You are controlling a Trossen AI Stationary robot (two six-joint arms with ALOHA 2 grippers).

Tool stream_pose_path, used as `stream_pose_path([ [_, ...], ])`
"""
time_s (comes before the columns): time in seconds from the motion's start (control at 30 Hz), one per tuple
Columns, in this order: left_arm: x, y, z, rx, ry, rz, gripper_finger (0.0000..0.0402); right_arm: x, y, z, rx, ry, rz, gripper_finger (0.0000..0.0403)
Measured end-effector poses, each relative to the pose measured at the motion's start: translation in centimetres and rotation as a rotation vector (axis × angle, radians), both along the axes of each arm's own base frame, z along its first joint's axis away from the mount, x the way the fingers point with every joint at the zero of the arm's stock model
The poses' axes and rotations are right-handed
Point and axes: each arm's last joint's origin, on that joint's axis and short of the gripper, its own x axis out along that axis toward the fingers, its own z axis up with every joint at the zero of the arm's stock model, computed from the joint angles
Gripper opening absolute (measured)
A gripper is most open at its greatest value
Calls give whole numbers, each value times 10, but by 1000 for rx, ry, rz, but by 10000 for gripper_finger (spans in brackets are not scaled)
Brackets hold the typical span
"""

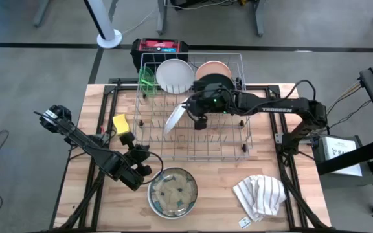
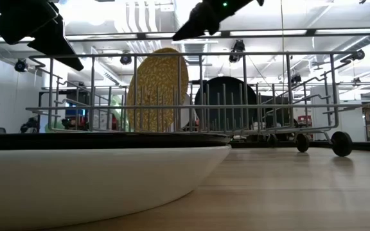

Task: Sort dishes
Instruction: Adjust the yellow plate on the dish rack

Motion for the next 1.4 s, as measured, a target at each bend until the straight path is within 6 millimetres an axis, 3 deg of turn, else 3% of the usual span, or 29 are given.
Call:
stream_pose_path([
  [0.27, 0, 0, 0, -3, -3, 0, 0, -18, 8, 9, -26, 88, 35, 134],
  [0.4, 1, -1, 0, -8, -7, 0, 0, -11, 9, -3, -95, 145, 35, 167],
  [0.53, 1, -1, 0, -10, -8, 0, 0, -4, 7, -17, -216, 228, -26, 175],
  [0.87, 1, -1, 0, -14, -8, -1, 0, 7, 4, -24, -381, 259, -21, 125],
  [1.4, 1, -1, 0, -17, -10, -3, 0, 11, 4, -27, -442, 276, 40, 5],
])
